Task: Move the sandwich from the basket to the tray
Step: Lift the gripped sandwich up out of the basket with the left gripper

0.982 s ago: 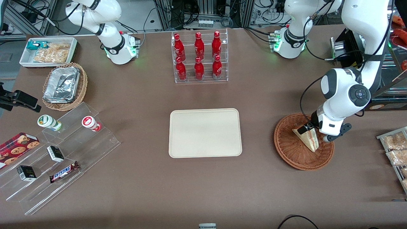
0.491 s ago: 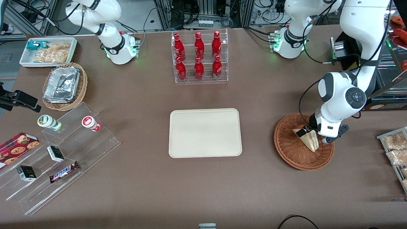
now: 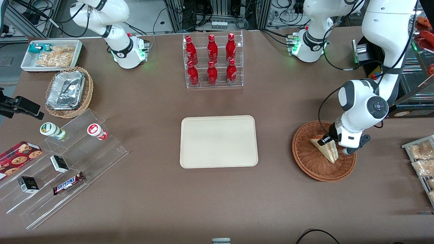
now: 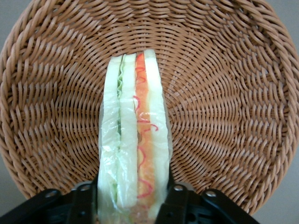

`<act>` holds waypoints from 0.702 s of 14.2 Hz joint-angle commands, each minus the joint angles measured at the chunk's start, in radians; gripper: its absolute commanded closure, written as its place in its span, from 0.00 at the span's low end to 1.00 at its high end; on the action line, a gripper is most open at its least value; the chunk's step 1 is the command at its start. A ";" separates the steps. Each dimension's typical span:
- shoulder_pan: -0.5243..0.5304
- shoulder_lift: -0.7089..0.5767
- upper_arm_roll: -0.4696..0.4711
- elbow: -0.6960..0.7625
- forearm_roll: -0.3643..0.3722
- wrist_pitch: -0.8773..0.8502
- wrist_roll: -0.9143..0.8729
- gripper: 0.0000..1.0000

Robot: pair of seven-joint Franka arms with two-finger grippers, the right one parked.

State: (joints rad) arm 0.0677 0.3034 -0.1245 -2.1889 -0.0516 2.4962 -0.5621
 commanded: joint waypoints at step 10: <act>-0.187 0.048 -0.014 0.438 0.071 -0.532 0.111 0.96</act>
State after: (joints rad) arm -0.0686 0.2858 -0.1436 -1.9195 -0.0282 2.1047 -0.4406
